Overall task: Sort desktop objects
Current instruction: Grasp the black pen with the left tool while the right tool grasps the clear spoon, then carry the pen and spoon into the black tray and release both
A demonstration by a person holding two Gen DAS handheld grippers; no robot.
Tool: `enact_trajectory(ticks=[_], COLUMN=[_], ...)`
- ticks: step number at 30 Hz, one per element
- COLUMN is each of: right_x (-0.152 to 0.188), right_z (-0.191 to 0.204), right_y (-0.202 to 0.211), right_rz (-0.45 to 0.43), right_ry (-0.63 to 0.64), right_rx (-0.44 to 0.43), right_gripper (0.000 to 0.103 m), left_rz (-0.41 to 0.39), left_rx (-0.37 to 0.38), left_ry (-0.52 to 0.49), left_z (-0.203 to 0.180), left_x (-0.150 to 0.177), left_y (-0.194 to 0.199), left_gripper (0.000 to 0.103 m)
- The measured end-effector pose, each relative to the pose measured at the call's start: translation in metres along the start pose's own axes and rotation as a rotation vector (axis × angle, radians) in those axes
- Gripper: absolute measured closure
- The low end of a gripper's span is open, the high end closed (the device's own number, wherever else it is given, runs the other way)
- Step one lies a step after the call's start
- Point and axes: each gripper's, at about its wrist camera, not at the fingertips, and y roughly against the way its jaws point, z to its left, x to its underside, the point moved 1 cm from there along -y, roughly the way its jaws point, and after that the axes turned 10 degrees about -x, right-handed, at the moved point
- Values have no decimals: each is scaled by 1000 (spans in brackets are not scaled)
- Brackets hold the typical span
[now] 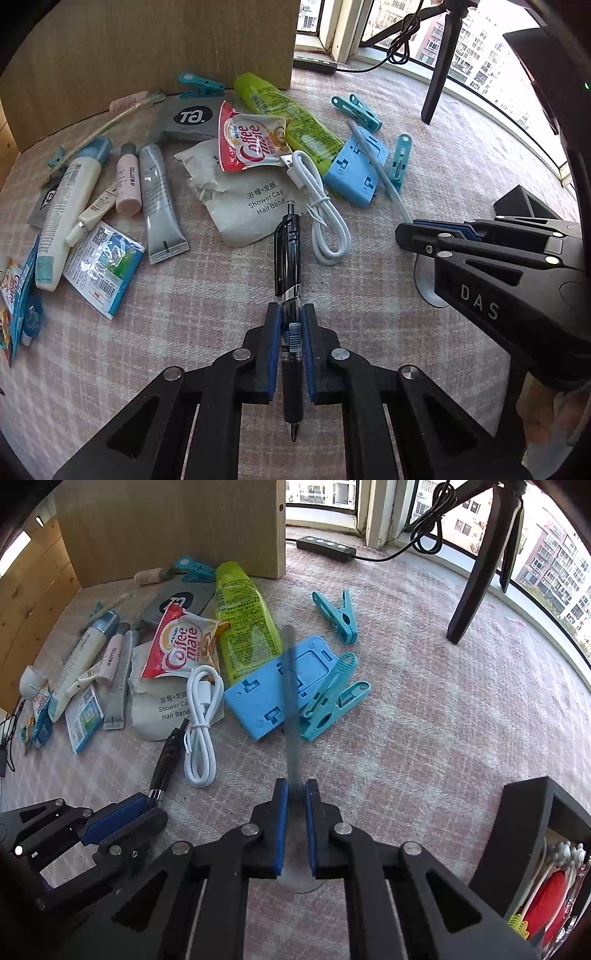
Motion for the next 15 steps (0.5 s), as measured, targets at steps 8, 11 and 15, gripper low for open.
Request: enact_trajectory(ticks=[8,11,15], right_x=[15,20,28], right_z=[-10,-14,-26], right_y=[30,50,83], right_rz=[-57,-83,-127], right_ry=[-63,-82,-130], right_rx=[-44,-52,-67], right_gripper=[95,95,95], left_rz=[3,-16,-41], left_rx=[36,56,102], left_ry=[14,7,-10], left_z=[3,2,-9], left_x=[3,4,-2], left_y=[10,26,47], left_gripper=[93,93,93])
